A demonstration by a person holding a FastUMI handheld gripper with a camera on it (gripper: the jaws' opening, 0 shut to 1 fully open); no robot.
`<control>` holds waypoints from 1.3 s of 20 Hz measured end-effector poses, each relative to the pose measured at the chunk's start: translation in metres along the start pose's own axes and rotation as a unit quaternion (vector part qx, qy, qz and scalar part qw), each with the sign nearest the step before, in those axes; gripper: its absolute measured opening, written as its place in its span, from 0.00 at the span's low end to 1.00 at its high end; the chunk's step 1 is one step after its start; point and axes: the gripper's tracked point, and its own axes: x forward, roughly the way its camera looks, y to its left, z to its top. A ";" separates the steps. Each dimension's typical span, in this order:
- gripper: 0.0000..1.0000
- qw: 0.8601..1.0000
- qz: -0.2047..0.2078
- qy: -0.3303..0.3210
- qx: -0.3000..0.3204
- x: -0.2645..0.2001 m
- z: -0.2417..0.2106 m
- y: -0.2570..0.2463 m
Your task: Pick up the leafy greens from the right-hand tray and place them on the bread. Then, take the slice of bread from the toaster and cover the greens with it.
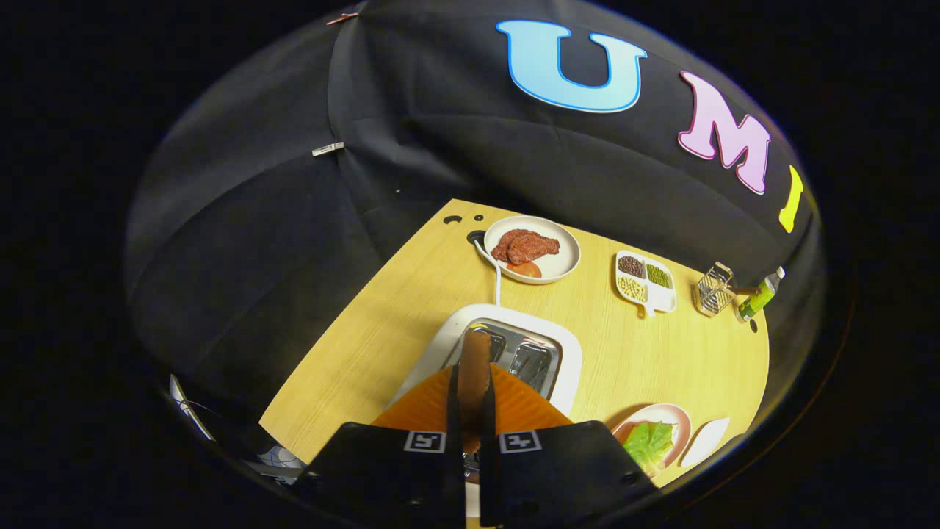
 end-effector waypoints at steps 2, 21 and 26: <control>0.12 1.000 0.010 -0.008 0.003 -0.010 0.007 0.001; 0.11 0.989 0.036 -0.132 0.059 -0.168 0.033 -0.140; 0.11 0.989 -0.016 -0.117 0.089 -0.167 -0.022 -0.219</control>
